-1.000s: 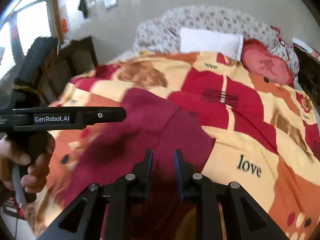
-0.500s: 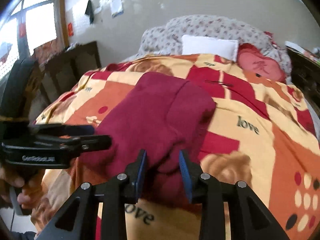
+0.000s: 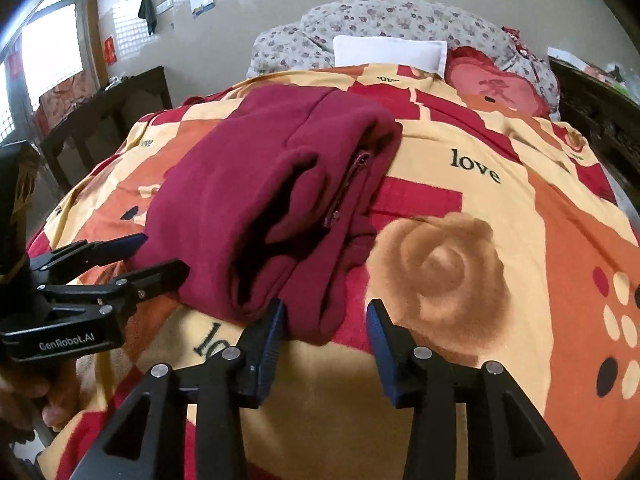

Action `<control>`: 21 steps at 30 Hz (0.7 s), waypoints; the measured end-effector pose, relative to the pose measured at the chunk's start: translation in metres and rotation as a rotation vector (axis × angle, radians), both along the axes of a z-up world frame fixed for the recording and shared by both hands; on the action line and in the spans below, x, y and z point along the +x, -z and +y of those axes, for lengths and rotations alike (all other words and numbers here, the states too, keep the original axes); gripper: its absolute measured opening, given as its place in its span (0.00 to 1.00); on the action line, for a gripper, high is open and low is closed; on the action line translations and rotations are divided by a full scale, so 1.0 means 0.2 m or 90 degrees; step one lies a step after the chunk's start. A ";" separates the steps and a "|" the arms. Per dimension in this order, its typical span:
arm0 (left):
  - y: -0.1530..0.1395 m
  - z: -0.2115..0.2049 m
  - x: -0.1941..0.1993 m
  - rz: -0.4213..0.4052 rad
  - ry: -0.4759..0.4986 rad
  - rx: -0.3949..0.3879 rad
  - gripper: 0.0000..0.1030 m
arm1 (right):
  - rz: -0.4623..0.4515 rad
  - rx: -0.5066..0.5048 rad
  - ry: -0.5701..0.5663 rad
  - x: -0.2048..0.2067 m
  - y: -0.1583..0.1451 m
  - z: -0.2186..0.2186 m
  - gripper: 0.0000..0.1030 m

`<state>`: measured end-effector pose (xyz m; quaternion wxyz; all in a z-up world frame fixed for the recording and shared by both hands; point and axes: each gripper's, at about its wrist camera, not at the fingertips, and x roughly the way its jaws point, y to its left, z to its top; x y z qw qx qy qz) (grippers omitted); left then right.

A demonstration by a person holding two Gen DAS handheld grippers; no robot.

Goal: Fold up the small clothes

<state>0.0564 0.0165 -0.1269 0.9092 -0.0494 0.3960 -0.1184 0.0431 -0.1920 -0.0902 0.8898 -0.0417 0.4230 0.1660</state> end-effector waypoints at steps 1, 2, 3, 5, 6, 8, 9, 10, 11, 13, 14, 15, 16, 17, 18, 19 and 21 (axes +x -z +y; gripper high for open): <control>0.00 0.00 0.00 -0.001 0.000 0.001 0.73 | 0.001 0.007 -0.001 -0.01 0.00 -0.01 0.39; 0.00 0.00 0.00 -0.001 0.000 0.001 0.73 | 0.003 0.012 -0.003 -0.02 -0.01 -0.01 0.39; 0.00 0.00 0.00 -0.001 0.001 0.002 0.73 | 0.006 0.019 -0.006 -0.03 -0.01 -0.02 0.39; 0.00 0.00 -0.01 -0.001 0.001 0.001 0.73 | 0.021 0.029 -0.010 -0.05 0.02 -0.03 0.39; 0.00 0.00 0.00 -0.001 0.000 0.002 0.73 | 0.027 0.031 -0.010 -0.06 0.03 -0.04 0.39; 0.00 -0.01 -0.01 -0.002 0.000 0.006 0.73 | 0.021 0.047 -0.008 -0.08 0.03 -0.06 0.39; 0.00 -0.01 -0.01 -0.002 0.000 0.008 0.74 | 0.014 0.051 -0.005 -0.09 0.03 -0.06 0.39; 0.00 -0.02 -0.02 -0.002 -0.001 0.010 0.74 | 0.016 0.051 -0.004 -0.09 0.03 -0.06 0.39; 0.00 -0.02 -0.02 -0.002 -0.001 0.012 0.74 | 0.020 0.051 -0.004 -0.09 0.04 -0.06 0.39; 0.00 -0.02 -0.02 -0.002 -0.001 0.016 0.74 | 0.033 0.050 -0.005 -0.07 0.05 -0.06 0.39; 0.00 -0.02 -0.02 -0.002 -0.001 0.017 0.74 | 0.037 0.049 -0.006 -0.07 0.06 -0.05 0.39; 0.00 -0.02 -0.02 -0.002 -0.001 0.019 0.74 | 0.040 0.050 -0.006 -0.06 0.06 -0.05 0.39; 0.00 -0.02 -0.02 -0.002 -0.001 0.020 0.74 | 0.040 0.051 -0.006 -0.06 0.06 -0.05 0.40; 0.00 -0.02 -0.02 -0.002 -0.002 0.020 0.74 | 0.041 0.052 -0.006 -0.06 0.06 -0.06 0.40; 0.00 -0.02 -0.02 -0.002 -0.001 0.020 0.74 | 0.042 0.054 -0.007 -0.06 0.06 -0.06 0.40; 0.00 -0.02 -0.02 -0.002 -0.002 0.019 0.74 | 0.042 0.056 -0.007 -0.06 0.06 -0.06 0.40; 0.00 -0.02 -0.02 -0.002 -0.001 0.020 0.74 | 0.044 0.061 -0.006 -0.06 0.06 -0.07 0.40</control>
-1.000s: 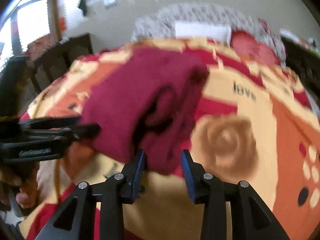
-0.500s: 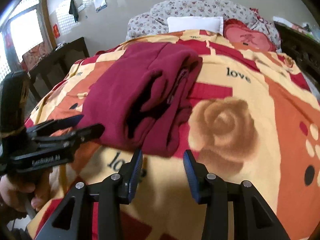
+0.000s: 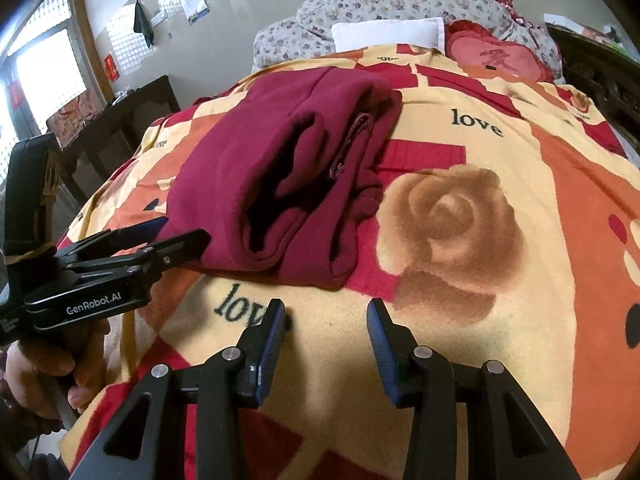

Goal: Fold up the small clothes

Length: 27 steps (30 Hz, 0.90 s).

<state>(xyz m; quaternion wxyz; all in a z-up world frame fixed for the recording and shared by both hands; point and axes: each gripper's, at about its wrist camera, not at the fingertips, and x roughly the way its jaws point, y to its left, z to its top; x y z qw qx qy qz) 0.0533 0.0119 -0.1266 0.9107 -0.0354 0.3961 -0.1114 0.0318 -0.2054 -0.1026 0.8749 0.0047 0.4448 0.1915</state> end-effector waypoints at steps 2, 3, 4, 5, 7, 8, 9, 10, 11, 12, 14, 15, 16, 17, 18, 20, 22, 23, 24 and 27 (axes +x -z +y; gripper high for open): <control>0.00 0.00 0.00 0.000 0.000 0.000 0.74 | 0.001 0.001 0.000 0.00 0.00 0.00 0.40; 0.00 0.00 0.00 0.000 0.000 0.000 0.74 | 0.001 0.000 0.000 0.00 0.00 0.00 0.40; 0.00 0.00 0.00 0.000 0.000 -0.001 0.74 | 0.001 0.000 -0.001 0.00 0.00 0.00 0.40; 0.00 0.00 0.00 0.000 0.000 -0.001 0.74 | 0.002 -0.001 -0.001 0.00 0.00 0.00 0.40; 0.00 0.00 0.00 0.000 0.000 0.000 0.74 | 0.004 0.001 -0.001 0.00 0.00 0.00 0.40; 0.00 0.00 0.00 0.000 0.000 0.000 0.74 | 0.005 0.004 0.000 0.00 0.01 0.00 0.40; 0.00 0.00 0.00 0.000 0.000 0.000 0.74 | 0.006 0.007 0.000 0.00 0.01 -0.01 0.40; 0.00 0.00 0.00 0.000 0.000 0.001 0.74 | 0.007 0.009 0.000 0.01 0.01 -0.01 0.40; 0.00 0.00 0.00 0.000 0.000 0.000 0.74 | 0.007 0.011 0.000 0.01 0.01 -0.01 0.40; 0.00 0.00 0.00 0.000 0.000 0.000 0.74 | 0.007 0.013 0.000 0.01 0.01 -0.01 0.40; 0.00 0.00 0.00 0.000 0.000 0.000 0.74 | 0.007 0.012 0.000 0.01 0.01 -0.01 0.40; 0.00 0.00 0.00 0.000 0.000 0.000 0.74 | 0.007 0.011 0.000 0.01 0.01 -0.01 0.40; 0.00 0.00 0.00 0.000 0.000 0.000 0.74 | 0.006 0.010 0.000 0.01 0.01 -0.01 0.40; 0.00 0.00 0.00 0.000 0.000 0.000 0.74 | 0.007 0.010 0.000 0.01 0.01 -0.01 0.40; 0.00 0.00 0.00 0.000 0.000 0.000 0.74 | 0.006 0.010 0.000 0.01 0.01 -0.01 0.40; 0.00 0.00 0.00 0.000 0.000 0.000 0.74 | 0.007 0.011 0.000 0.01 0.01 -0.01 0.40; 0.00 0.00 0.00 0.000 0.000 0.001 0.74 | 0.007 0.011 0.000 0.01 0.01 -0.01 0.40; 0.00 0.00 0.00 0.000 0.000 0.001 0.74 | 0.007 0.011 0.000 0.01 0.01 -0.01 0.40; 0.00 0.00 0.00 0.000 0.000 0.000 0.74 | 0.007 0.012 0.000 0.01 0.01 -0.01 0.40; 0.00 0.00 0.00 0.002 0.004 -0.004 0.78 | 0.008 0.014 0.000 0.01 0.01 -0.01 0.40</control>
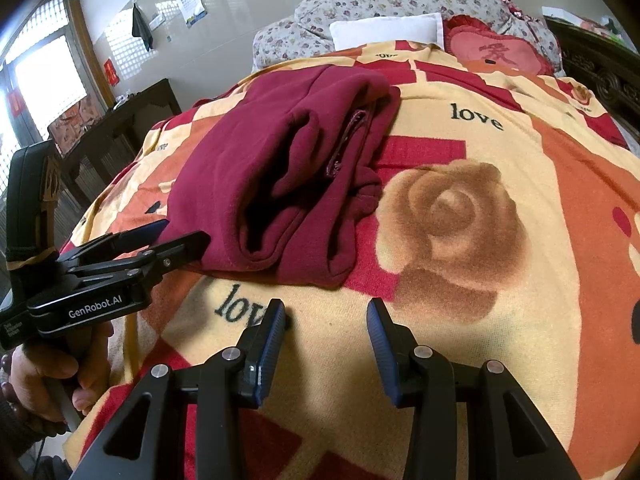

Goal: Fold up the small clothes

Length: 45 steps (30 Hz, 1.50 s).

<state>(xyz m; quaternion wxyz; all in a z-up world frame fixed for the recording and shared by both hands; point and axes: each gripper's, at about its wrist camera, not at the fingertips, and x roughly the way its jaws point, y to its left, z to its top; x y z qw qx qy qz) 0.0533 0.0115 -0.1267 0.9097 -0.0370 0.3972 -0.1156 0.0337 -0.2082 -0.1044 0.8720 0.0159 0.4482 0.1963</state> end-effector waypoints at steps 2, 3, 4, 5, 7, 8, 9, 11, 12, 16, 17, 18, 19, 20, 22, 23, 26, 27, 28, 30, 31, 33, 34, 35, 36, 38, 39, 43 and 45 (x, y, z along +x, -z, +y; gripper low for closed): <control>0.00 0.01 0.01 0.006 0.009 -0.011 0.81 | 0.000 0.000 0.000 0.00 0.00 0.00 0.40; 0.00 0.01 0.02 0.007 0.015 -0.015 0.87 | 0.000 0.000 0.000 0.00 0.00 0.00 0.40; 0.00 0.01 0.03 0.009 0.029 -0.025 0.95 | -0.001 0.000 0.001 0.00 0.00 0.00 0.40; 0.00 0.00 0.04 0.013 0.044 -0.029 0.98 | -0.001 -0.001 0.001 0.00 0.00 0.00 0.40; 0.00 -0.02 0.06 0.021 0.044 -0.012 0.99 | -0.003 -0.007 0.002 0.00 0.00 0.01 0.40; 0.00 -0.04 0.06 0.023 0.042 0.002 0.99 | -0.003 -0.011 0.003 0.00 0.00 0.01 0.40; 0.00 -0.05 0.07 0.026 0.041 0.009 0.99 | -0.002 -0.022 0.008 0.00 0.00 0.02 0.40; 0.00 -0.07 0.08 0.043 0.038 0.028 0.99 | -0.005 -0.051 0.016 -0.02 -0.03 0.04 0.40; -0.03 -0.08 0.09 0.064 0.043 0.050 0.99 | -0.006 -0.063 0.029 -0.03 -0.05 0.05 0.40; -0.18 -0.08 -0.03 0.063 -0.002 0.117 0.99 | -0.009 -0.059 0.090 -0.11 -0.23 0.00 0.39; -0.23 -0.07 -0.08 0.061 -0.014 0.126 0.99 | -0.008 -0.041 0.108 -0.15 -0.29 -0.02 0.40; -0.25 -0.06 -0.10 0.066 -0.020 0.127 0.99 | -0.005 -0.034 0.119 -0.17 -0.33 -0.04 0.41; -0.29 -0.05 -0.13 0.078 -0.032 0.123 0.99 | -0.002 -0.031 0.127 -0.19 -0.36 -0.05 0.44; -0.32 -0.04 -0.16 0.085 -0.035 0.115 0.99 | -0.003 -0.033 0.128 -0.23 -0.40 -0.05 0.44; -0.39 -0.02 -0.24 0.089 -0.042 0.085 0.99 | -0.006 -0.040 0.114 -0.28 -0.44 -0.04 0.45; -0.40 -0.01 -0.27 0.089 -0.043 0.079 0.99 | -0.008 -0.044 0.102 -0.32 -0.47 -0.03 0.45; -0.46 -0.01 -0.33 0.100 -0.039 0.052 0.99 | -0.021 -0.053 0.082 -0.39 -0.51 0.00 0.45; -0.47 -0.02 -0.34 0.103 -0.039 0.053 0.99 | -0.026 -0.057 0.076 -0.42 -0.53 0.01 0.45; -0.49 -0.03 -0.35 0.103 -0.037 0.053 0.99 | -0.030 -0.055 0.073 -0.44 -0.54 0.02 0.45; -0.51 -0.05 -0.36 0.101 -0.035 0.058 0.99 | -0.031 -0.043 0.071 -0.47 -0.57 0.01 0.45; -0.52 -0.06 -0.37 0.096 -0.034 0.063 0.99 | -0.032 -0.036 0.067 -0.48 -0.59 0.02 0.45; -0.52 -0.06 -0.37 0.095 -0.033 0.068 0.99 | -0.039 -0.032 0.061 -0.50 -0.62 0.02 0.45; -0.52 -0.06 -0.37 0.097 -0.032 0.065 0.99 | -0.040 -0.039 0.060 -0.51 -0.63 0.03 0.45; -0.52 -0.06 -0.37 0.097 -0.030 0.060 0.99 | -0.043 -0.044 0.058 -0.51 -0.64 0.04 0.45; -0.52 -0.05 -0.38 0.099 -0.029 0.057 0.99 | -0.046 -0.047 0.054 -0.51 -0.65 0.04 0.45; -0.52 -0.06 -0.38 0.099 -0.029 0.059 0.99 | -0.042 -0.052 0.052 -0.50 -0.65 0.05 0.45; -0.51 -0.05 -0.38 0.100 -0.030 0.061 0.99 | -0.042 -0.051 0.052 -0.50 -0.65 0.05 0.45; -0.51 -0.05 -0.38 0.101 -0.028 0.056 0.99 | -0.038 -0.055 0.061 -0.49 -0.65 0.06 0.45; -0.51 -0.05 -0.38 0.102 -0.029 0.058 0.99 | -0.042 -0.061 0.064 -0.49 -0.65 0.06 0.45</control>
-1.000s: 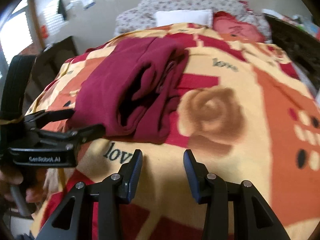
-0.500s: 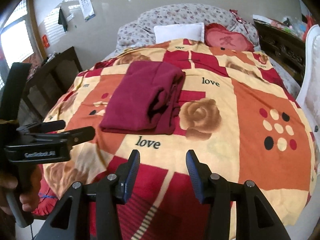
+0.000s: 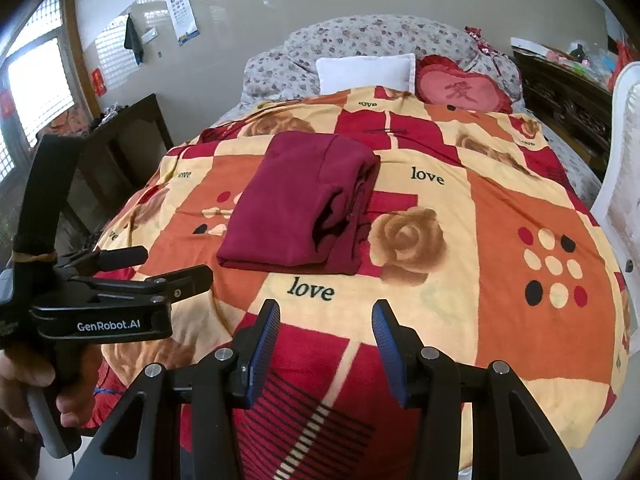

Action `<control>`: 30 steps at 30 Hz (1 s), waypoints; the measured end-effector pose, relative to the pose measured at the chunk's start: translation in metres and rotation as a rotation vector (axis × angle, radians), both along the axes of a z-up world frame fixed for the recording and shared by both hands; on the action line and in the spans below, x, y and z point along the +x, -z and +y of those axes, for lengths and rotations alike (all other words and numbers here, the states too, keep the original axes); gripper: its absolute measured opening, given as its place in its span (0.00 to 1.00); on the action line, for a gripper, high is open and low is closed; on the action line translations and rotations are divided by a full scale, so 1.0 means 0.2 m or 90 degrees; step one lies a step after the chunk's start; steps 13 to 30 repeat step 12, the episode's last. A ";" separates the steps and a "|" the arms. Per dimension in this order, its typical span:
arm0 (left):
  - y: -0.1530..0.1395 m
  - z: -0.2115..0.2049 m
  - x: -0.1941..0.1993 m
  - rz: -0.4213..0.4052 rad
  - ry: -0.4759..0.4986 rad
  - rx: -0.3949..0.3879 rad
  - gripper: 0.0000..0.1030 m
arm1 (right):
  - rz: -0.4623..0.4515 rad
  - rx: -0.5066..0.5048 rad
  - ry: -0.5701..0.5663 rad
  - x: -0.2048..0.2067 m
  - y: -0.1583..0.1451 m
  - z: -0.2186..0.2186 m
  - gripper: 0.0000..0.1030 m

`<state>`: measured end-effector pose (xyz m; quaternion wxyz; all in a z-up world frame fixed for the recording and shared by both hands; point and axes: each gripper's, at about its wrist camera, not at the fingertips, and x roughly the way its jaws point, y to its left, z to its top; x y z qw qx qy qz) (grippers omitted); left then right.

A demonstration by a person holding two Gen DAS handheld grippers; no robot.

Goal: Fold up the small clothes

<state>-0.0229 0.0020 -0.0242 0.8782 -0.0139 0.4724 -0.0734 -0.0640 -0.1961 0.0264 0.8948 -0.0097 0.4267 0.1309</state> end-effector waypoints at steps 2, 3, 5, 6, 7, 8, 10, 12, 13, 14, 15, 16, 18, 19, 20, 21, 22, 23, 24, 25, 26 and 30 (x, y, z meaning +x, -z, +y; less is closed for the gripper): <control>0.00 0.00 0.00 0.000 0.001 -0.002 0.99 | 0.002 -0.001 0.002 0.01 0.00 0.00 0.45; 0.00 0.00 0.00 0.001 0.001 -0.003 0.99 | 0.005 0.000 0.002 0.01 0.01 0.00 0.45; 0.01 0.00 0.00 0.002 0.003 -0.005 0.99 | 0.006 -0.001 0.005 0.01 0.01 -0.01 0.45; 0.01 0.00 0.01 0.002 0.004 -0.008 0.99 | 0.007 -0.002 0.004 0.01 0.02 0.00 0.45; 0.01 0.00 0.01 0.001 0.003 -0.013 0.99 | 0.008 -0.002 0.003 0.01 0.02 -0.01 0.45; 0.01 0.00 0.00 -0.006 -0.002 -0.014 0.99 | 0.008 -0.001 0.003 0.01 0.02 -0.01 0.45; 0.00 0.00 0.00 -0.022 -0.004 -0.003 0.99 | 0.009 -0.001 0.002 0.02 0.02 0.00 0.45; 0.00 0.00 0.00 -0.022 0.002 -0.003 0.99 | 0.006 -0.001 0.002 0.01 0.02 -0.01 0.45; 0.00 0.00 0.00 -0.022 0.002 -0.003 0.99 | 0.006 -0.001 0.002 0.01 0.02 -0.01 0.45; 0.00 0.00 0.00 -0.022 0.002 -0.003 0.99 | 0.006 -0.001 0.002 0.01 0.02 -0.01 0.45; 0.00 0.00 0.00 -0.022 0.002 -0.003 0.99 | 0.006 -0.001 0.002 0.01 0.02 -0.01 0.45; 0.00 0.00 0.00 -0.022 0.002 -0.003 0.99 | 0.006 -0.001 0.002 0.01 0.02 -0.01 0.45; 0.00 0.00 0.00 -0.022 0.002 -0.003 0.99 | 0.006 -0.001 0.002 0.01 0.02 -0.01 0.45; 0.00 0.00 0.00 -0.022 0.002 -0.003 0.99 | 0.006 -0.001 0.002 0.01 0.02 -0.01 0.45; 0.00 0.00 0.00 -0.022 0.002 -0.003 0.99 | 0.006 -0.001 0.002 0.01 0.02 -0.01 0.45; 0.00 0.00 0.00 -0.022 0.002 -0.003 0.99 | 0.006 -0.001 0.002 0.01 0.02 -0.01 0.45; 0.00 0.00 0.00 -0.022 0.002 -0.003 0.99 | 0.006 -0.001 0.002 0.01 0.02 -0.01 0.45; 0.00 0.00 0.00 -0.022 0.002 -0.003 0.99 | 0.006 -0.001 0.002 0.01 0.02 -0.01 0.45; 0.00 0.00 0.00 -0.022 0.002 -0.003 0.99 | 0.006 -0.001 0.002 0.01 0.02 -0.01 0.45; 0.00 0.00 0.00 -0.022 0.002 -0.003 0.99 | 0.006 -0.001 0.002 0.01 0.02 -0.01 0.45; 0.00 0.00 0.00 -0.022 0.002 -0.003 0.99 | 0.006 -0.001 0.002 0.01 0.02 -0.01 0.45; 0.00 0.00 0.00 -0.022 0.002 -0.003 0.99 | 0.006 -0.001 0.002 0.01 0.02 -0.01 0.45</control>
